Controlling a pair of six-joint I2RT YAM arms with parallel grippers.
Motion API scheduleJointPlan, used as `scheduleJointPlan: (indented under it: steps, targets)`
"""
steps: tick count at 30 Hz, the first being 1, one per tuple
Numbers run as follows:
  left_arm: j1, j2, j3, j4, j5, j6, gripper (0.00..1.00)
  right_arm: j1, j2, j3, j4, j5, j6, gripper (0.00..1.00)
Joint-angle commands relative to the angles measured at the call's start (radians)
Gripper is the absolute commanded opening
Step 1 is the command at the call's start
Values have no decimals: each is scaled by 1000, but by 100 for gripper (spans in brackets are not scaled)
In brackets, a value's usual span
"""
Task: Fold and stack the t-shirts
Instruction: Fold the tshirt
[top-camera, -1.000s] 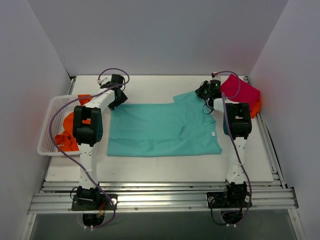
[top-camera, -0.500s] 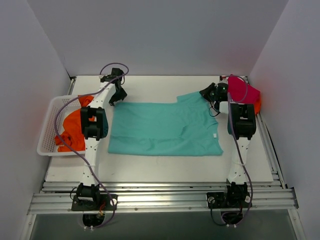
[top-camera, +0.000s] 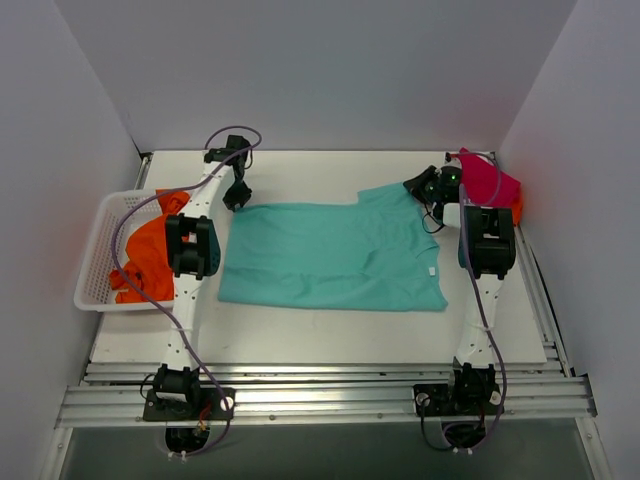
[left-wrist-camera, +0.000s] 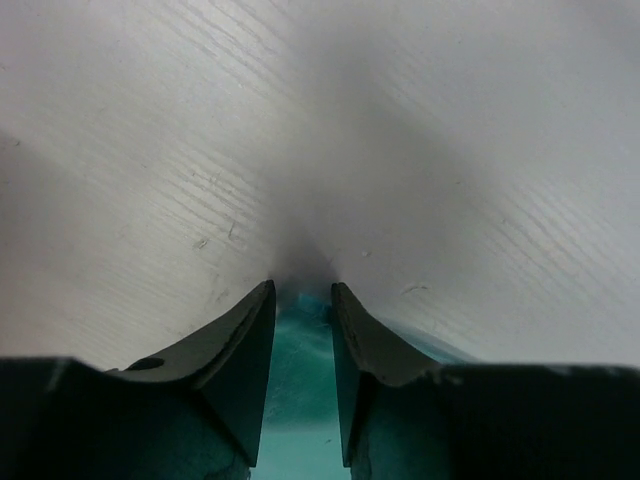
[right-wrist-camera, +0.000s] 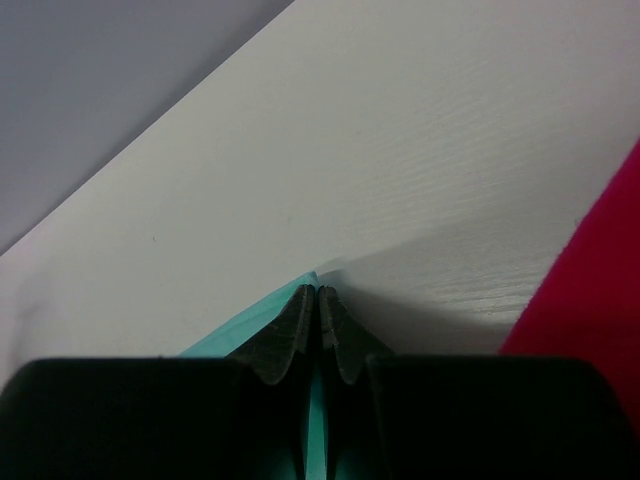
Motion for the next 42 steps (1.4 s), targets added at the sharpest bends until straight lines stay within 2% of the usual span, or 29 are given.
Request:
scheduleJointPlan:
  steps: [1, 6, 9, 15, 24, 36, 42]
  targets:
    - [-15, 68, 23, -82, 23, 28, 38, 1, -13, -12, -18, -17, -4, 0]
    - [-15, 45, -16, -31, 17, 19, 14, 4, -15, -13, -18, -14, -9, 0]
    - [-15, 18, -68, 26, 11, 14, 3, 10, -18, -10, -27, -1, -18, 0]
    - [-25, -132, -287, 229, 23, 31, 2, 53, -42, -1, -61, 49, -75, 0]
    - [-25, -333, -480, 489, 93, 86, 2, 143, -130, 7, -135, 125, -133, 0]
    - [-12, -426, -526, 550, 100, 121, 2, 168, -240, 50, -268, 228, -198, 0]
    - [0, -475, -577, 578, 107, 129, 2, 168, -320, 12, -296, 256, -219, 0]
